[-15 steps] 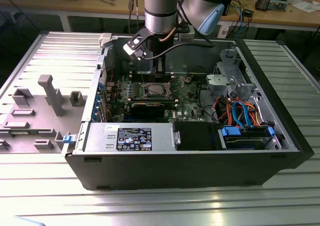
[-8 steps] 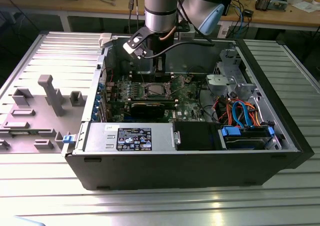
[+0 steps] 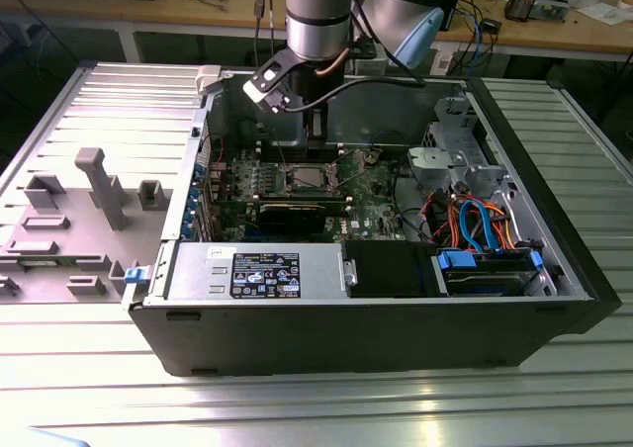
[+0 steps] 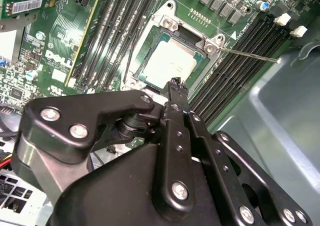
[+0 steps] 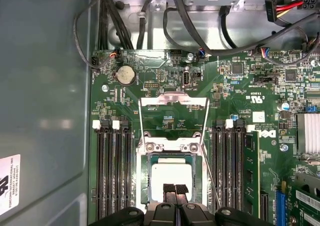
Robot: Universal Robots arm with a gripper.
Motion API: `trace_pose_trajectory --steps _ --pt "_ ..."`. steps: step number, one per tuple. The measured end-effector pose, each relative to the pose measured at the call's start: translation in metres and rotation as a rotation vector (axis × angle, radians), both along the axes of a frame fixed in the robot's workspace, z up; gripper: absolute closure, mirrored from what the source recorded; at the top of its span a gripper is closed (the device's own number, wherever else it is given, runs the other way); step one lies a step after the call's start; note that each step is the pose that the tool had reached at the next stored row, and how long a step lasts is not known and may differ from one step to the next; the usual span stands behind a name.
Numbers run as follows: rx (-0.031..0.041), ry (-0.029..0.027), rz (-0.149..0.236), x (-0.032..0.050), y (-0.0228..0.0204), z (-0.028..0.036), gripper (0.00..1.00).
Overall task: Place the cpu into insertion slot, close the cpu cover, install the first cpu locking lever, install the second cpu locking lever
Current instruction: 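Close the cpu cover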
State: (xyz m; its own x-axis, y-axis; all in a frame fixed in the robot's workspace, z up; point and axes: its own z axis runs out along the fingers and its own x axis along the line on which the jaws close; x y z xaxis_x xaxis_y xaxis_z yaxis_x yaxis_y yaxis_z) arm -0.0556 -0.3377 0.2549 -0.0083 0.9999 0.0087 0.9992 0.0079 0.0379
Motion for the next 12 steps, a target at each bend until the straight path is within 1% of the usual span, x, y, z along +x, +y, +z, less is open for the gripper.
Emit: trace_pose_trajectory --steps 7,12 --pt "0.0001 0.0 0.0 0.0 0.0 0.0053 0.89" --pt "0.0001 0.0 0.0 0.0 0.0 0.0071 0.89"
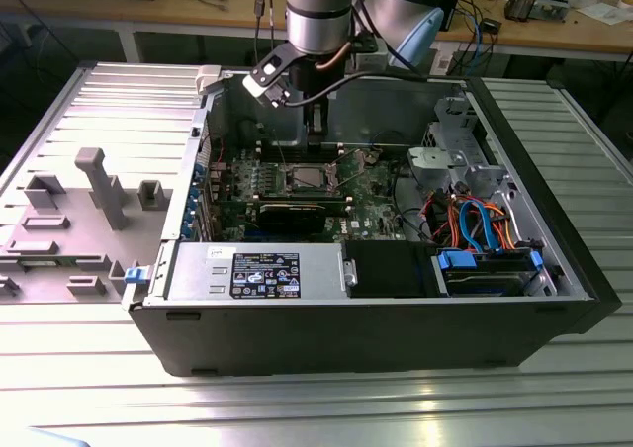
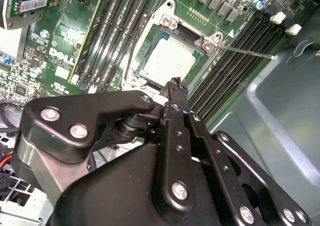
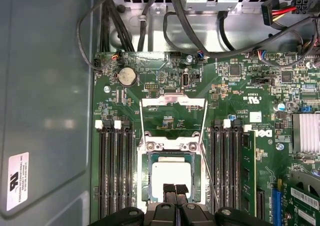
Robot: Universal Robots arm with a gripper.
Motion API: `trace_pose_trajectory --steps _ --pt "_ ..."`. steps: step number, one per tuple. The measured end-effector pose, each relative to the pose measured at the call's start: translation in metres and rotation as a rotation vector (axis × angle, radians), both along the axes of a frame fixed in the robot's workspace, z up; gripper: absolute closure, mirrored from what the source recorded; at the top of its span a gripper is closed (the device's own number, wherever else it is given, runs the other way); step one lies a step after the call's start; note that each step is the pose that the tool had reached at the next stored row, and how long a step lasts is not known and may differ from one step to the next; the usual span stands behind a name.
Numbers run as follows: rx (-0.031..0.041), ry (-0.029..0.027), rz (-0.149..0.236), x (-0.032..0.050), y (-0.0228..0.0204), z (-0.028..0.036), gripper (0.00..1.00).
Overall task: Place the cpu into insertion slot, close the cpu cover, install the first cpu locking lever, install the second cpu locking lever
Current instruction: 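Close the cpu cover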
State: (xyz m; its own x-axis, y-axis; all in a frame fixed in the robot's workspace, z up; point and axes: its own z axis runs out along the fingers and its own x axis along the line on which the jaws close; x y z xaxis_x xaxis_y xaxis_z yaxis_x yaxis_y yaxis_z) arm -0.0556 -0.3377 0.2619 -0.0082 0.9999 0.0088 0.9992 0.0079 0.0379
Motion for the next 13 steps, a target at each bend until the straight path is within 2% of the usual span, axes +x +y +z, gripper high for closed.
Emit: trace_pose_trajectory --steps 13 --pt "-0.0001 0.0 0.0 0.0 0.0 0.006 0.89"
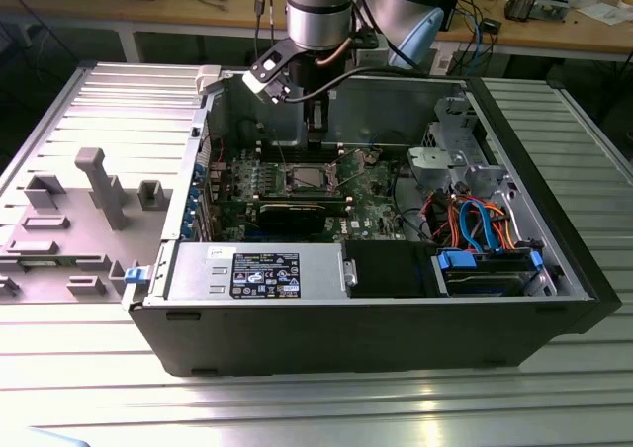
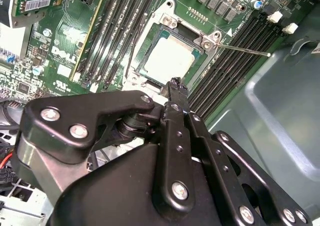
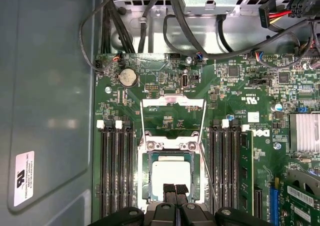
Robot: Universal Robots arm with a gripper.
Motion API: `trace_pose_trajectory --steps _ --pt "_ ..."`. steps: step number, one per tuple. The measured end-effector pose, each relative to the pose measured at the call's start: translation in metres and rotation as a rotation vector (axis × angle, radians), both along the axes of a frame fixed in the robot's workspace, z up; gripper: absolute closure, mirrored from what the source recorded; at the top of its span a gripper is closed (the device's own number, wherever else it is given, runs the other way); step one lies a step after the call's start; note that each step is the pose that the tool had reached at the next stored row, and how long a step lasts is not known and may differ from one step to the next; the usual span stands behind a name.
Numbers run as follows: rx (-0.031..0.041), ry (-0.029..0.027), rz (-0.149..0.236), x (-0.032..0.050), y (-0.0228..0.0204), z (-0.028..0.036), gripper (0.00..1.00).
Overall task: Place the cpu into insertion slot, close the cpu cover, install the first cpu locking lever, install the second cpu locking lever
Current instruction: 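Close the cpu cover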
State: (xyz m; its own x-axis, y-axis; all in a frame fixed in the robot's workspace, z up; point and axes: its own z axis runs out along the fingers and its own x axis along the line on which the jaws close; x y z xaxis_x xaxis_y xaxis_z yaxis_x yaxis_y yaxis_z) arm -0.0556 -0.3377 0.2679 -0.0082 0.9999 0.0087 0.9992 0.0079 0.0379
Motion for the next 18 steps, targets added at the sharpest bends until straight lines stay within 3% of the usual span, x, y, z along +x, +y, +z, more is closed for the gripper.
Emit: trace_pose_trajectory --steps 1,3,4,18 --pt "0.0 0.0 0.0 0.0 0.0 0.0006 0.89" --pt "0.0001 -0.0001 0.0 0.0 0.0 0.0104 0.89" --pt "0.0002 0.0001 0.0 0.0 0.0 0.0122 0.89" --pt "0.0 0.0 0.0 0.0 0.0 0.0251 0.89"
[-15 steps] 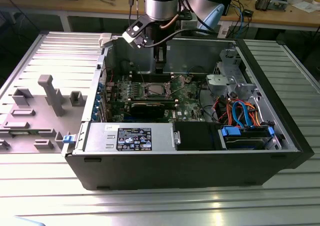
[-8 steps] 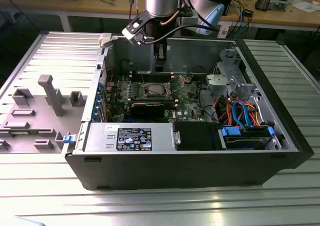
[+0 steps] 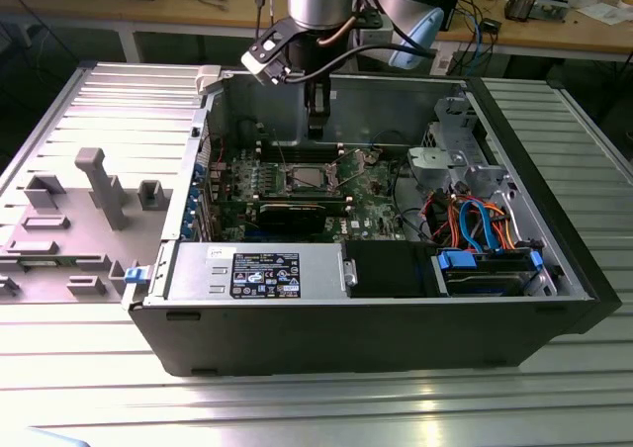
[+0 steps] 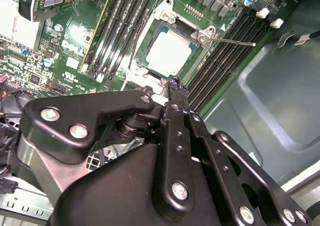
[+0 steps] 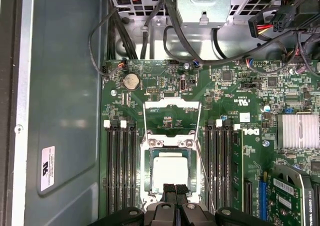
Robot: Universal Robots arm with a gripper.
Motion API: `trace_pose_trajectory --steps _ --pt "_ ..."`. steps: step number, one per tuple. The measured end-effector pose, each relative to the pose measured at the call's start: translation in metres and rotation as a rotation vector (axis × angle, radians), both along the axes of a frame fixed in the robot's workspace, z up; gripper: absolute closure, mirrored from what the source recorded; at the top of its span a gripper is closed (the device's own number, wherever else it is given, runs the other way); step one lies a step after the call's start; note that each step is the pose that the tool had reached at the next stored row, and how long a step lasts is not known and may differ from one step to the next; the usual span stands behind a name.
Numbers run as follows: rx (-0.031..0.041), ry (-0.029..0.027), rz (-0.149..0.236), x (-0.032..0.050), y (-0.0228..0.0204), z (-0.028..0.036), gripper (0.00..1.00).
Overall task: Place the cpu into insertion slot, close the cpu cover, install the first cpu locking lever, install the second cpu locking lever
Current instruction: 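Close the cpu cover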
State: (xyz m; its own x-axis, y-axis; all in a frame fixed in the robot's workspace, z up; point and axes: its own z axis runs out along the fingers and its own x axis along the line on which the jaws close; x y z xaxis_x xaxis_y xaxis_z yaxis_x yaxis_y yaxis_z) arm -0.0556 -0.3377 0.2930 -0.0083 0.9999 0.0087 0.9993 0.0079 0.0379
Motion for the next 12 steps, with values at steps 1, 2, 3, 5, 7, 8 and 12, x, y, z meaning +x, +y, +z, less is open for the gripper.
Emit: trace_pose_trajectory --steps 1,2,3,5,7,8,12 --pt "0.0 0.0 0.0 0.0 0.0 0.0006 0.89" --pt "0.0001 0.0 0.0 0.0 0.0 0.0013 0.89" --pt "0.0 0.0 0.0 0.0 0.0 0.002 0.89" --pt "0.0 0.0 0.0 0.0 0.0 0.0035 0.89" --pt "0.0 0.0 0.0 0.0 0.0 0.0054 0.89" --pt "0.0001 -0.0001 0.0 0.0 0.0 0.0062 0.89" --pt "0.0 0.0 0.0 0.0 0.0 0.0099 0.89"
